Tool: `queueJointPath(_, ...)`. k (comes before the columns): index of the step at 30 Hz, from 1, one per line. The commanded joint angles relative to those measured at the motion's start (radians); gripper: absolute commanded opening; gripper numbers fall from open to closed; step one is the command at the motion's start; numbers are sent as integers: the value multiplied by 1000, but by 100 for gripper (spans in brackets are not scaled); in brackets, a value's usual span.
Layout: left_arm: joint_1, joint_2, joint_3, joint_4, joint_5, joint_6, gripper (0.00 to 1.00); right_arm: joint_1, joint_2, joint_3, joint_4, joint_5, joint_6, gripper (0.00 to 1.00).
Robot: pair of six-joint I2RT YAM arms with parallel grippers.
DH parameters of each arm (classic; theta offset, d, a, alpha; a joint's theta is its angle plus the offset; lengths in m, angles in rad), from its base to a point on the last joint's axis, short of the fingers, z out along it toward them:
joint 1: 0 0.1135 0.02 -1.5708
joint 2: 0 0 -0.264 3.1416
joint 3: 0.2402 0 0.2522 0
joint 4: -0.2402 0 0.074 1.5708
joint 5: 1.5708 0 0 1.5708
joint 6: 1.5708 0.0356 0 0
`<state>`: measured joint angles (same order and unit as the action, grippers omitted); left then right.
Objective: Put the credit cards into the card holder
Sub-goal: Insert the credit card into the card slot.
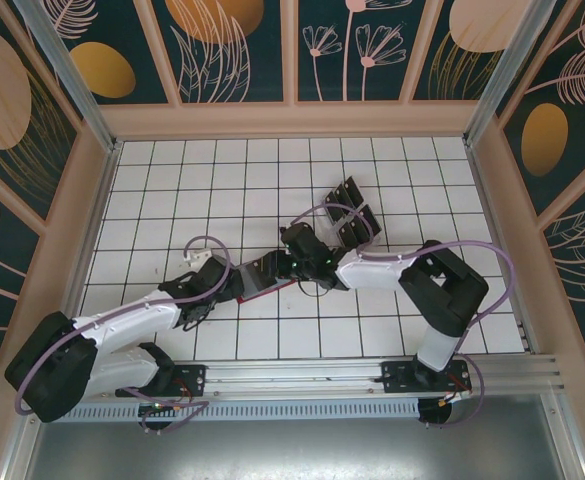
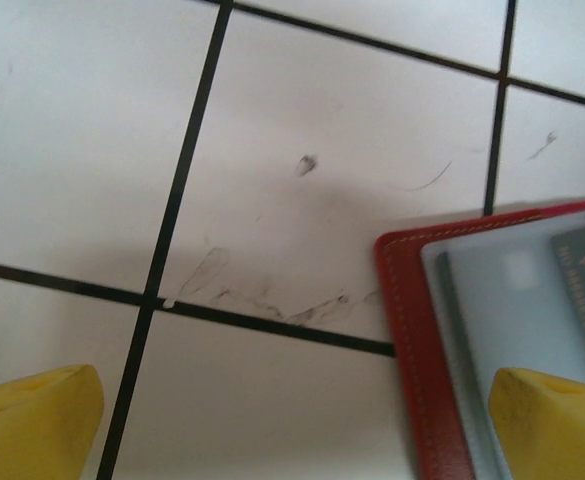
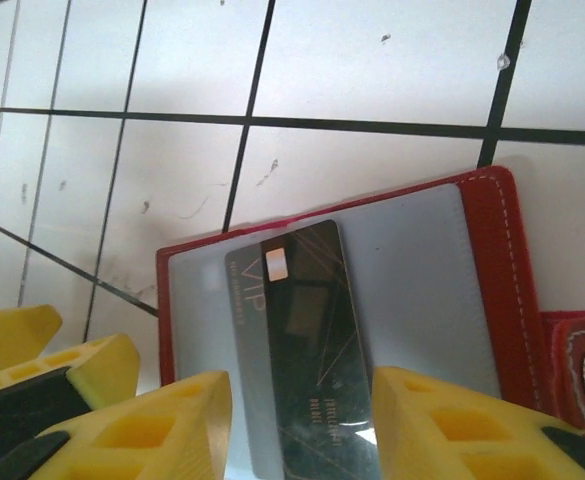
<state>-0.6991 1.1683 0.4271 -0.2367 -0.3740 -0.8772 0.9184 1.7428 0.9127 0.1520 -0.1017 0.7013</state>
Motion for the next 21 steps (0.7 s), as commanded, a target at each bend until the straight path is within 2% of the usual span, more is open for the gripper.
queueJointPath(1,5,-23,-28,-1,3,-46,99,-9,47,55,-68,35,-64,38)
queueJointPath(6,5,-32,-57,9,12,-71,99,-9,101,89,-67,24,-78,33)
queueJointPath(11,5,-12,-64,20,17,-72,98,-10,140,107,-58,11,-80,32)
queueJointPath(21,4,47,-68,61,24,-66,98,-2,155,111,-37,-27,-74,19)
